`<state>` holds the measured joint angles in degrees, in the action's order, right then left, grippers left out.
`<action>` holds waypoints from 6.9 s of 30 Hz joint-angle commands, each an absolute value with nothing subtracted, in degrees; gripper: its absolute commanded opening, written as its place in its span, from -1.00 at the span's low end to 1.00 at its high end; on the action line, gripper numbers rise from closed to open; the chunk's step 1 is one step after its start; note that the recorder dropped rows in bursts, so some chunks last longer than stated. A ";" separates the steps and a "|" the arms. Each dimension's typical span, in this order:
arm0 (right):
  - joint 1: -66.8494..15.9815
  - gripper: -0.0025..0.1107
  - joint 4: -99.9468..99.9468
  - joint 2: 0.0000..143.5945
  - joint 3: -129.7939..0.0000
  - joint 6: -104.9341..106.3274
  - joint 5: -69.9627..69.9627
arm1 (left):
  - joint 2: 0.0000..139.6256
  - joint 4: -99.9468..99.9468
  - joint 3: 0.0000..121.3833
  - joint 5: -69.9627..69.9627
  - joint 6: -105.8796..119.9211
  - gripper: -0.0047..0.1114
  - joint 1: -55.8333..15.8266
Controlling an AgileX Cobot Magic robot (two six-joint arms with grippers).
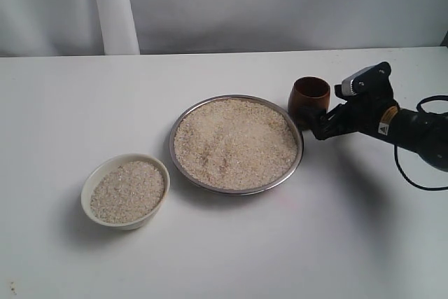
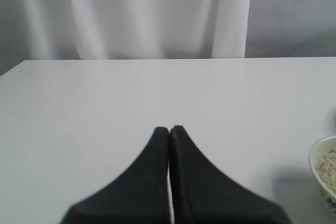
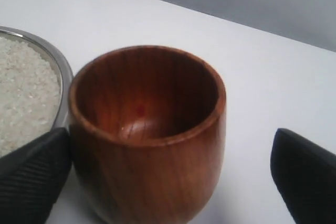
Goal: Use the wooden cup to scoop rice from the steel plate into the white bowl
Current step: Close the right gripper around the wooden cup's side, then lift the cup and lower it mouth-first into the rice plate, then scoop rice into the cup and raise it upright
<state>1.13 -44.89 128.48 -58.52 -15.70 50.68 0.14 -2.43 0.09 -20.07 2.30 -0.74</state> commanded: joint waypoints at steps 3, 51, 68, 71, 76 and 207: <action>1.23 0.70 -46.63 128.40 -60.12 -16.98 50.33 | 0.00 -2.40 0.00 -19.74 2.08 -0.92 -0.89; 0.37 0.70 -45.03 134.37 -64.80 -17.96 52.27 | 0.00 -2.40 0.00 -19.74 2.08 -0.92 -0.89; -3.54 0.25 -40.66 134.37 -69.44 -16.75 41.76 | 0.00 -2.40 0.00 -19.74 2.08 -0.92 -0.89; -3.54 0.21 -40.66 134.37 -69.44 -16.75 41.93 | 0.00 -2.40 0.00 -19.74 2.08 -0.92 -0.89; -3.54 0.20 -40.66 134.37 -69.44 -16.75 43.47 | 0.00 -2.40 0.00 -19.74 2.08 -0.92 -0.89; -31.90 -0.96 -15.48 130.98 -87.97 29.53 -33.76 | 0.00 -2.40 0.00 -19.74 2.08 -0.92 -0.89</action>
